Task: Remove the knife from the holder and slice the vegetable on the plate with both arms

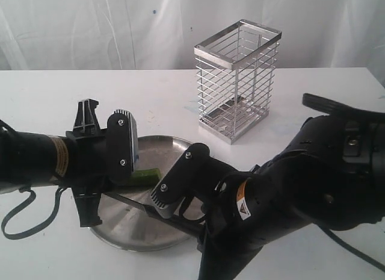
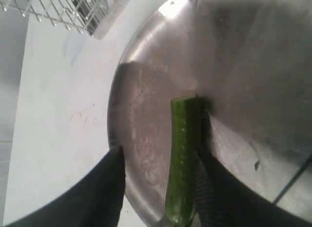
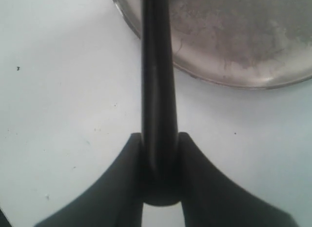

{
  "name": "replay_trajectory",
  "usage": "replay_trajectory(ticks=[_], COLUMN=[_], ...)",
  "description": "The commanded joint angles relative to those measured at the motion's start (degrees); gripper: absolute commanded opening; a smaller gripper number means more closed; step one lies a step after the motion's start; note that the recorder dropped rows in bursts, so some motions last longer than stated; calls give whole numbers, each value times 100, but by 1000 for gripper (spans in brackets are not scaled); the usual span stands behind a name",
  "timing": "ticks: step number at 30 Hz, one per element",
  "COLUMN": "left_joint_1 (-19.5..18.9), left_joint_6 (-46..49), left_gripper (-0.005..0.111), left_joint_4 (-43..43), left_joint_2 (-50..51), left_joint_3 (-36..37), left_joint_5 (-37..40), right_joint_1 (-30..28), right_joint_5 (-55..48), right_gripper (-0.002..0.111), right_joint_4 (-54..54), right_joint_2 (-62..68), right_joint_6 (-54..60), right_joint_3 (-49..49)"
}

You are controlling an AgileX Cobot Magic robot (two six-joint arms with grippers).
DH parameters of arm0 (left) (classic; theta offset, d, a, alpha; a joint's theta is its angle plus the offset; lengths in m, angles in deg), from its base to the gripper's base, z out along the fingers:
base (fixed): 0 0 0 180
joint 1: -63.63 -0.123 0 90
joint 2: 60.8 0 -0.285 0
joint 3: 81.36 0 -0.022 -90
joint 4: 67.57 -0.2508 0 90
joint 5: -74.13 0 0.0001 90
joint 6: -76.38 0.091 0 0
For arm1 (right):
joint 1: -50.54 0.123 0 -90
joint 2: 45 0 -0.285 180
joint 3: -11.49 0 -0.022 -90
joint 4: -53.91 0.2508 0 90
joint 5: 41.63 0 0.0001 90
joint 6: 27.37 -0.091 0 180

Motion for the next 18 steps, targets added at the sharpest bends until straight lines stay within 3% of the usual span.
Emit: replay_trajectory(ticks=[1,11,15,18], left_joint_1=[37,74,457,903], left_joint_6=[7,-327,-488,477], left_gripper=[48,48,48,48], left_joint_4=[-24,-12,106,1026], left_joint_2=[-75,-956,-1404,-1658], left_joint_3=[-12,-12,-12,-12], left_joint_5=[404,709,1952,2894], right_joint_1=[-34,-44,-44,-44], right_joint_5=[-64,-51,-51,-51], right_gripper=[0,0,0,0], right_joint_4=[-12,-35,-35,-35], right_joint_2=[-125,-103,-103,-103], right_joint_6=[69,69,69,69], right_joint_3=[29,29,29,29])
